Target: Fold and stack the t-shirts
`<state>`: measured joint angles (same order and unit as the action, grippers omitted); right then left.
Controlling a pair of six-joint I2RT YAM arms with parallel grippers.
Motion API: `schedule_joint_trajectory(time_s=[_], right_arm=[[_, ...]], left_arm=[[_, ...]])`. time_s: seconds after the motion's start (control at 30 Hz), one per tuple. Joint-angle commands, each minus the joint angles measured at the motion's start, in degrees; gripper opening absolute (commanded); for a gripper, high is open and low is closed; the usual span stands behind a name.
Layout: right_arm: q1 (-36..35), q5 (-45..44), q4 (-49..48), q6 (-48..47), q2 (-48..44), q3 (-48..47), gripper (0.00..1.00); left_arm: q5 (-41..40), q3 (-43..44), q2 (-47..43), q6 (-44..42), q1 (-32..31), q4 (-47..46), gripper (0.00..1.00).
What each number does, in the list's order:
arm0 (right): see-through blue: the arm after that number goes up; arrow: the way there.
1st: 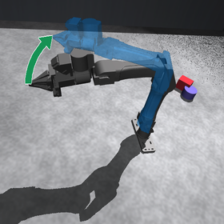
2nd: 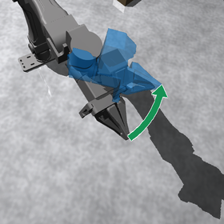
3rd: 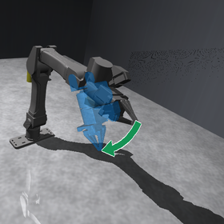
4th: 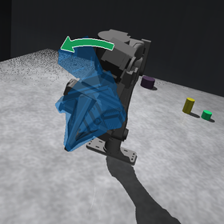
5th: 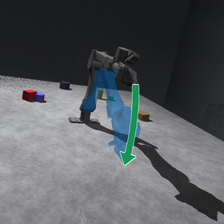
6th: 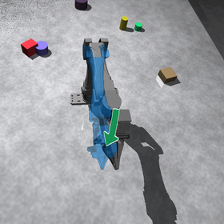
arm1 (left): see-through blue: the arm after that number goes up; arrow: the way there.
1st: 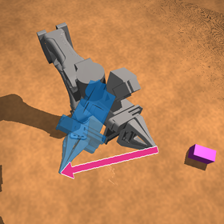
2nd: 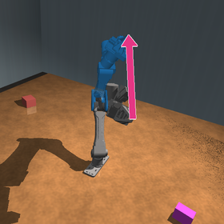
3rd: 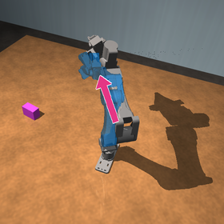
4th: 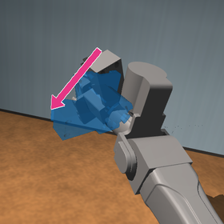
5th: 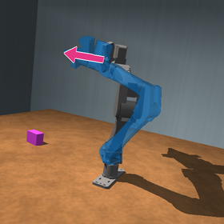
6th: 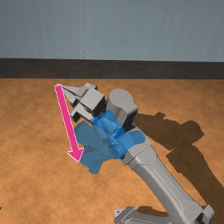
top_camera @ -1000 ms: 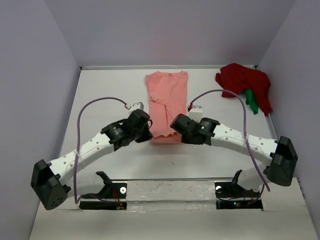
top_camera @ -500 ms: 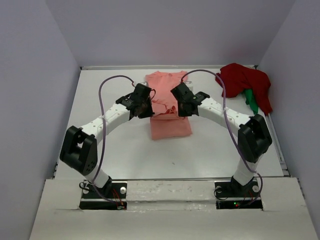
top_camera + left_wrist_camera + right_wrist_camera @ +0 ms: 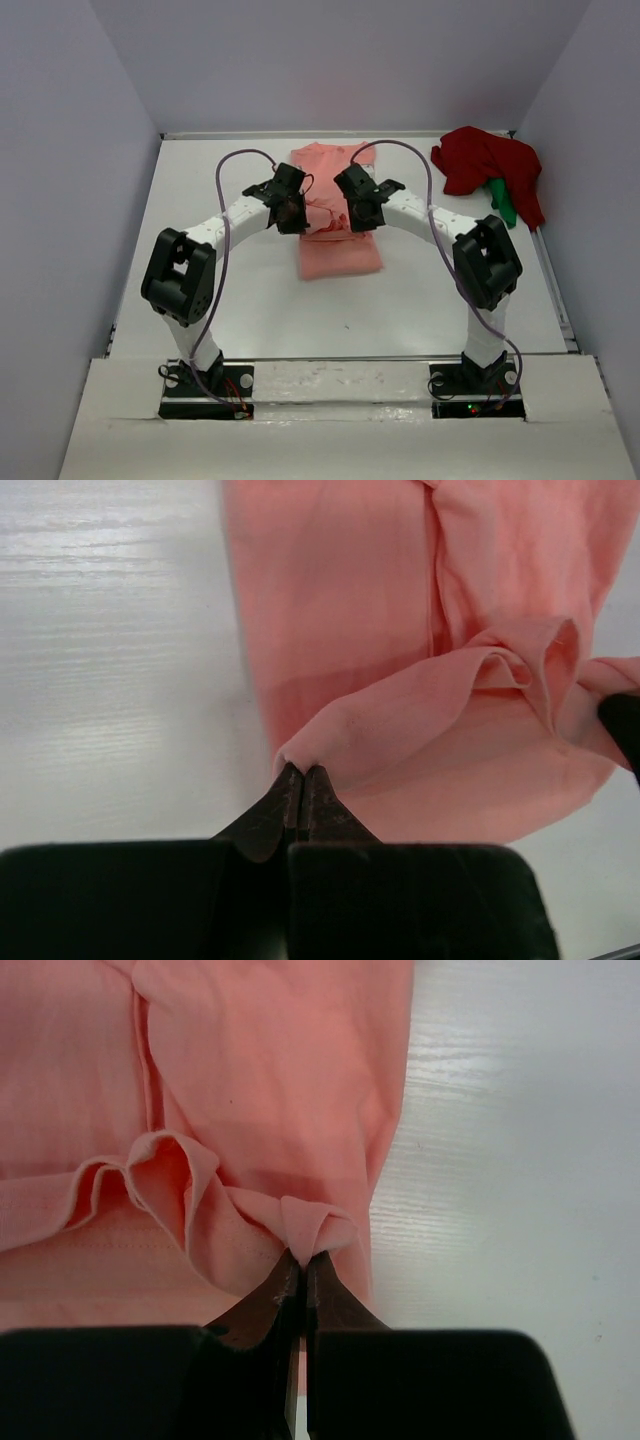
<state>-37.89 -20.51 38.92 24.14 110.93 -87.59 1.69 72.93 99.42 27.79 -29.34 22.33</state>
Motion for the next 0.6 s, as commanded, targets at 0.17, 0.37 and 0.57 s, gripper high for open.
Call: schedule_joint_trajectory(time_s=[0.17, 0.37, 0.57], right_arm=[[3.79, -2.43, 0.37, -1.29, 3.14, -6.36, 0.00], [5.72, -1.55, 0.72, -1.47, 6.48, -9.17, 0.11], [5.72, -2.60, 0.28, -1.90, 9.91, -10.14, 0.48]], left_arm=[[2.09, 5.73, 3.76, -3.80, 1.74, -0.45, 0.00], [2.96, 10.65, 6.83, -5.73, 1.83, 1.14, 0.00], [1.56, 15.40, 10.27, -6.87, 2.36, 2.54, 0.00]])
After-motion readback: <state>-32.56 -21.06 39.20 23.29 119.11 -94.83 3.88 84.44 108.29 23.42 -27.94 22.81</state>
